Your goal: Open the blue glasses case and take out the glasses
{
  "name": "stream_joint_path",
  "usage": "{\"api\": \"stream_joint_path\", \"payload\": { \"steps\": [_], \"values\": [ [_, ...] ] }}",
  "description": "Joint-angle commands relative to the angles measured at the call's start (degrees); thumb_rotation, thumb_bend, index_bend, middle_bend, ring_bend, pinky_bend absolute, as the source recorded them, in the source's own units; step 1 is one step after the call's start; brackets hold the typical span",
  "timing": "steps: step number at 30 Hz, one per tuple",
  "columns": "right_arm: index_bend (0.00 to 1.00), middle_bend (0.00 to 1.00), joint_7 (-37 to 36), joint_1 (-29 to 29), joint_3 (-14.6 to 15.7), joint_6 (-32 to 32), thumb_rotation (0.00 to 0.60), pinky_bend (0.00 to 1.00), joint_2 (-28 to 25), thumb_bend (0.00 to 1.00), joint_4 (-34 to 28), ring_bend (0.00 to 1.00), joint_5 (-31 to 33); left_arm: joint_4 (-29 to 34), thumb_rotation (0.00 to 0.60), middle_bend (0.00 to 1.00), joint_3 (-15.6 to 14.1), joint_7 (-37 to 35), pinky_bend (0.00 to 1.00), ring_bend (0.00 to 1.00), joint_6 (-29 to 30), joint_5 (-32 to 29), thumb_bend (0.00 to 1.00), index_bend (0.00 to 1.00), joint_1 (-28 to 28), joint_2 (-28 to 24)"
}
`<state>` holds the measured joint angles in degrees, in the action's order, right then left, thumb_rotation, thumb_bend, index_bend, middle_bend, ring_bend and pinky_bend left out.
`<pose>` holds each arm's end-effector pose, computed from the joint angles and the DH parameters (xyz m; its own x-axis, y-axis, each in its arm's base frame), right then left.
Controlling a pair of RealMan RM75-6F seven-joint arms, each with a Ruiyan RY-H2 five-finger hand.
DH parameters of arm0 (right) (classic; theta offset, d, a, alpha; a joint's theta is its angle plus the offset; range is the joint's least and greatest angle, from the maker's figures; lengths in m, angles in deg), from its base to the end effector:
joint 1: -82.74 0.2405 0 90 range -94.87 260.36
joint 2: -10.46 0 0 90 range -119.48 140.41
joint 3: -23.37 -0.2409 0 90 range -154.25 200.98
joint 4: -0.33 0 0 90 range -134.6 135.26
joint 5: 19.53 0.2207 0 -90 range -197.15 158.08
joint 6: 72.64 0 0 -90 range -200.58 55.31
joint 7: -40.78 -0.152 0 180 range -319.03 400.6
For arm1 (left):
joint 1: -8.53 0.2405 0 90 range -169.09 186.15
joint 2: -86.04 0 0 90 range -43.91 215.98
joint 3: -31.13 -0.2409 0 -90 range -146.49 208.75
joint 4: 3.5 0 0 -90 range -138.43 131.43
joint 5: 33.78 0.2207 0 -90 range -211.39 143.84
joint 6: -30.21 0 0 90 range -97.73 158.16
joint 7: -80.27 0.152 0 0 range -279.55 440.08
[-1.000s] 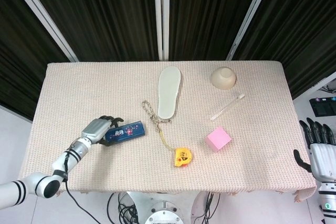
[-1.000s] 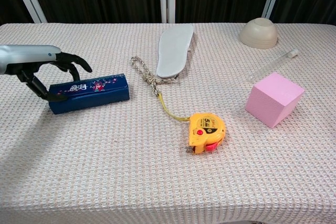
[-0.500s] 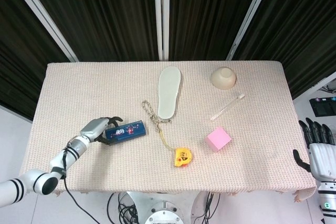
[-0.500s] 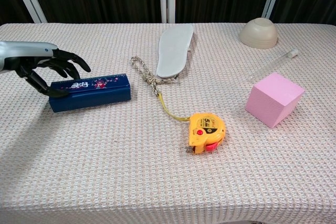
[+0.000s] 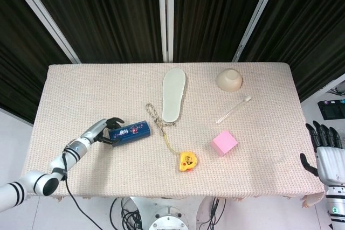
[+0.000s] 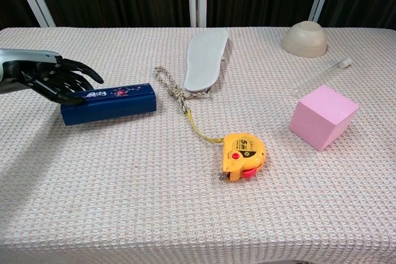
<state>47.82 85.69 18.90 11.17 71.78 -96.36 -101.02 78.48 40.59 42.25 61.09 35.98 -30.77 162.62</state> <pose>-0.3059 -0.1835 0.1555 0.4721 -0.0220 0.8813 -0.8771 0.0889 0.4721 -0.2156 0.3428 -0.0043 -0.2495 0.6321 0.7336 0.9678 0.1374 0.2107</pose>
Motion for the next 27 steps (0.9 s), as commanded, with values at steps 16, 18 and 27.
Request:
{"api": "stream_joint_path", "payload": {
  "steps": [16, 18, 27],
  "values": [
    [0.0, 0.0, 0.05, 0.15, -0.01, -0.23, 0.6, 0.0, 0.1, 0.33, 0.19, 0.0, 0.26, -2.55, 0.6, 0.63, 2.89, -23.64, 0.26, 0.31, -4.25, 5.54, 0.49, 0.28, 1.72, 0.78],
    [0.0, 0.0, 0.06, 0.16, -0.02, -0.25, 0.6, 0.0, 0.1, 0.33, 0.19, 0.0, 0.3, -2.96, 0.6, 0.64, 3.16, -24.98, 0.27, 0.33, -4.14, 5.16, 0.5, 0.29, 1.98, 1.09],
    [0.0, 0.0, 0.12, 0.21, 0.05, -0.35, 0.6, 0.0, 0.16, 0.33, 0.22, 0.0, 0.29, -3.37, 0.6, 0.71, 4.67, -26.09, 0.31, 0.4, -4.55, -0.94, 0.51, 0.33, 2.91, 2.27]
  ]
}}
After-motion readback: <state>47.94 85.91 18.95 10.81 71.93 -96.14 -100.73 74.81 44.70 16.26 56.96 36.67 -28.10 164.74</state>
